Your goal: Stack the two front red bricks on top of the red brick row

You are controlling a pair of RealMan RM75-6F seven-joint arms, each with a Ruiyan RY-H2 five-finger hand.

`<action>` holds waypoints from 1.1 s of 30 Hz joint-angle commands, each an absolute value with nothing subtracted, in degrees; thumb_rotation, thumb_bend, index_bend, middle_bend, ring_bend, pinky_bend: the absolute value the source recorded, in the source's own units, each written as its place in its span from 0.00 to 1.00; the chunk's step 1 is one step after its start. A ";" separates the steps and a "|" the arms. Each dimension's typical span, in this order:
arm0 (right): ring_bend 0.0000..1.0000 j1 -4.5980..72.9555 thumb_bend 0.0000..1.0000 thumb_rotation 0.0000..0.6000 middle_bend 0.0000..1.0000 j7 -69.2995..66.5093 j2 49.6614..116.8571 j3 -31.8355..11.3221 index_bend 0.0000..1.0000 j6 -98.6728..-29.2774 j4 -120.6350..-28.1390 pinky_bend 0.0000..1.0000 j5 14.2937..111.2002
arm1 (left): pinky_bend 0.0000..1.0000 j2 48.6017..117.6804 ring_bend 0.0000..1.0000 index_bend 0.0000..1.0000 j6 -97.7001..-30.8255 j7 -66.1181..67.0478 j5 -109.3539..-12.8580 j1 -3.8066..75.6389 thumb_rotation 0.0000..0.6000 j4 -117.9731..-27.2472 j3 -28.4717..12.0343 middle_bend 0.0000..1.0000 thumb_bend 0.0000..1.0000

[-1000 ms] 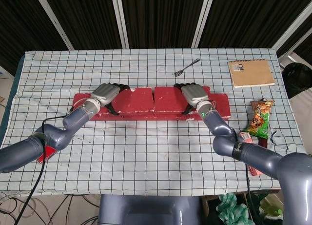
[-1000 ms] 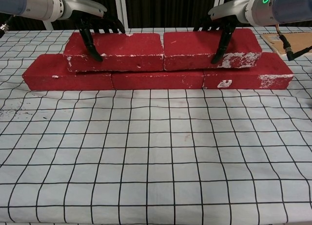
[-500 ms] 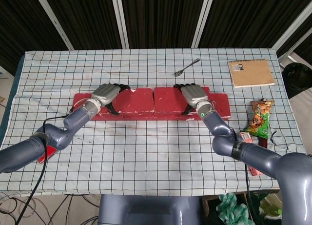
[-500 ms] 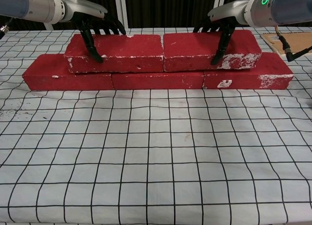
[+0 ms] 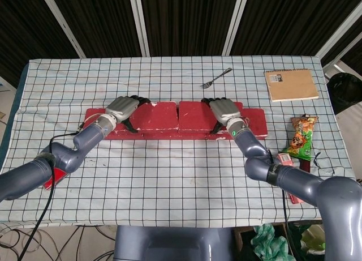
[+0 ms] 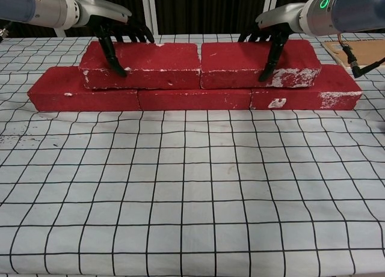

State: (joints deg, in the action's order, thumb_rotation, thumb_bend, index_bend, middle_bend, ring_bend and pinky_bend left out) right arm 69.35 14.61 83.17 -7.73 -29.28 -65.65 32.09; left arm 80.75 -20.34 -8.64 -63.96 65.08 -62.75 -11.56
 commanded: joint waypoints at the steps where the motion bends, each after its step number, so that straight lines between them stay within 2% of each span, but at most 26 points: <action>1: 0.17 69.51 0.02 1.00 0.18 14.76 83.11 -7.58 0.18 -29.42 -65.75 0.15 31.78 | 0.20 80.78 0.08 0.15 -20.39 -8.79 -64.22 65.06 1.00 -62.70 -11.60 0.16 0.06; 33: 0.17 69.61 0.02 1.00 0.18 14.51 81.96 -7.16 0.18 -31.01 -68.46 0.15 31.40 | 0.20 79.33 0.08 0.15 -21.56 -11.95 -66.69 63.45 1.00 -64.84 -11.81 0.16 0.05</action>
